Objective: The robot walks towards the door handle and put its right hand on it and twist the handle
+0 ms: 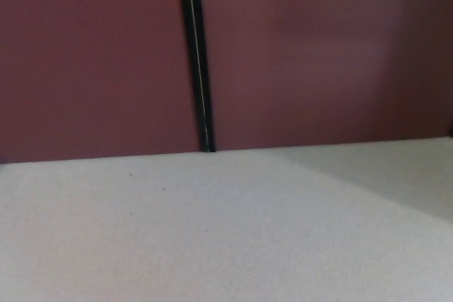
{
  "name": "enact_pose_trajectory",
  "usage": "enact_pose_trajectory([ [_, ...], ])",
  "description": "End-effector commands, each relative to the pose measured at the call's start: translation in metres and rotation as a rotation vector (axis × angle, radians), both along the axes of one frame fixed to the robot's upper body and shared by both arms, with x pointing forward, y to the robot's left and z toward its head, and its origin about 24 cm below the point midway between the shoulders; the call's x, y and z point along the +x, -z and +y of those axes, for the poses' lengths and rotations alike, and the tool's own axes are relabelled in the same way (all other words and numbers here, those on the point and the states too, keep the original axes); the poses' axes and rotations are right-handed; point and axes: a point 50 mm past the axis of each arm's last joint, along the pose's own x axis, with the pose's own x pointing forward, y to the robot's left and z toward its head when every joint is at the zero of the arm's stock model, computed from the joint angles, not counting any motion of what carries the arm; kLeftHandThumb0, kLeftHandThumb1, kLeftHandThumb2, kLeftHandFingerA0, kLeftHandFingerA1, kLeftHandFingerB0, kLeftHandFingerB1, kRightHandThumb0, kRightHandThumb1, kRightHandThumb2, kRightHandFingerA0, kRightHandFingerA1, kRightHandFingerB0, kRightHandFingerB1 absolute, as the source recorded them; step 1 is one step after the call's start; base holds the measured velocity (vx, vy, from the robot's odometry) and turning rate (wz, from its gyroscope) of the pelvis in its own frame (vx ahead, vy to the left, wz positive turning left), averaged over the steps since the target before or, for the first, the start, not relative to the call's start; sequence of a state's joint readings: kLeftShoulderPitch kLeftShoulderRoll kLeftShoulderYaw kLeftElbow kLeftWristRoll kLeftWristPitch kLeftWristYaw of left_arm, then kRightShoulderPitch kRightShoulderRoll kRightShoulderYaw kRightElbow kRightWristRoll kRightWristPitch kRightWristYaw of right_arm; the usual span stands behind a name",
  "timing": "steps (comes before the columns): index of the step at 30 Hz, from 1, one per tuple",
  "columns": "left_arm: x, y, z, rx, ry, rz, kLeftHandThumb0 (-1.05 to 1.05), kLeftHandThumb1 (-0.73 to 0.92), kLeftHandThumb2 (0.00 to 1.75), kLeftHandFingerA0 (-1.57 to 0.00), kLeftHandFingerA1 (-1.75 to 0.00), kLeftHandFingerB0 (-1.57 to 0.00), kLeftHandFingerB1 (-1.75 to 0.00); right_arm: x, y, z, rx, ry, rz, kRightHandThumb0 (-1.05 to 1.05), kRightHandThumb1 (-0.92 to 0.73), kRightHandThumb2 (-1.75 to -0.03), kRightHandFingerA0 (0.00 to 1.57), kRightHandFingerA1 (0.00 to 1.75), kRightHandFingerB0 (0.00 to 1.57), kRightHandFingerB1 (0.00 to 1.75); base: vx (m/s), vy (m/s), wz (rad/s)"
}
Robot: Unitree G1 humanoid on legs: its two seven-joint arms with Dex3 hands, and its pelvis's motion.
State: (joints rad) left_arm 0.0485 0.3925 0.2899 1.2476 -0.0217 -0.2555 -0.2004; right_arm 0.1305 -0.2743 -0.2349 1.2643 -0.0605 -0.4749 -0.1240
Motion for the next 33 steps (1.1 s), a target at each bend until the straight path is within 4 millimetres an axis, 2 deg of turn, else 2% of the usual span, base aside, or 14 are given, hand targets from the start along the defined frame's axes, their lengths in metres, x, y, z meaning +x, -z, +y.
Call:
enact_pose_trajectory([
  [1, 0.002, -0.003, 0.005, 0.011, 0.001, -0.005, -0.15, 0.59, 0.59, -0.46, -0.40, -0.40, -0.37, -0.001, 0.000, 0.003, -0.001, 0.001, -0.017, -0.41, -0.47, -0.69, 0.57, 0.50, 0.43, 0.45, 0.16, 0.386, 0.17],
  [14, 0.001, -0.004, 0.005, 0.015, 0.020, -0.019, -0.15, 0.58, 0.59, -0.46, -0.41, -0.41, -0.38, -0.001, 0.002, 0.007, 0.005, -0.024, 0.001, -0.42, -0.48, -0.70, 0.57, 0.50, 0.42, 0.44, 0.16, -0.027, 0.05],
  [23, 0.000, -0.005, 0.005, 0.023, 0.040, -0.021, -0.16, 0.58, 0.59, -0.47, -0.41, -0.41, -0.38, -0.001, 0.003, 0.009, 0.000, -0.039, 0.015, -0.42, -0.48, -0.70, 0.57, 0.51, 0.42, 0.45, 0.13, -0.158, 0.00],
  [30, -0.002, -0.004, 0.007, 0.023, 0.035, -0.008, -0.18, 0.57, 0.60, -0.47, -0.42, -0.41, -0.39, 0.001, 0.003, 0.012, 0.001, -0.068, 0.016, -0.42, -0.48, -0.70, 0.57, 0.51, 0.43, 0.45, 0.04, 0.032, -0.01],
  [31, -0.001, -0.005, 0.007, 0.026, 0.044, -0.010, -0.18, 0.57, 0.60, -0.47, -0.42, -0.41, -0.39, 0.002, 0.003, 0.012, 0.007, -0.068, 0.005, -0.34, -0.56, -0.56, 0.63, 0.42, 0.47, 0.36, 0.09, 0.122, 0.01],
  [33, -0.001, -0.005, 0.007, 0.024, 0.039, -0.013, -0.18, 0.57, 0.60, -0.47, -0.42, -0.41, -0.39, 0.003, 0.003, 0.013, 0.008, -0.071, -0.004, -0.34, -0.56, -0.56, 0.63, 0.42, 0.47, 0.36, 0.14, 0.069, 0.38],
])
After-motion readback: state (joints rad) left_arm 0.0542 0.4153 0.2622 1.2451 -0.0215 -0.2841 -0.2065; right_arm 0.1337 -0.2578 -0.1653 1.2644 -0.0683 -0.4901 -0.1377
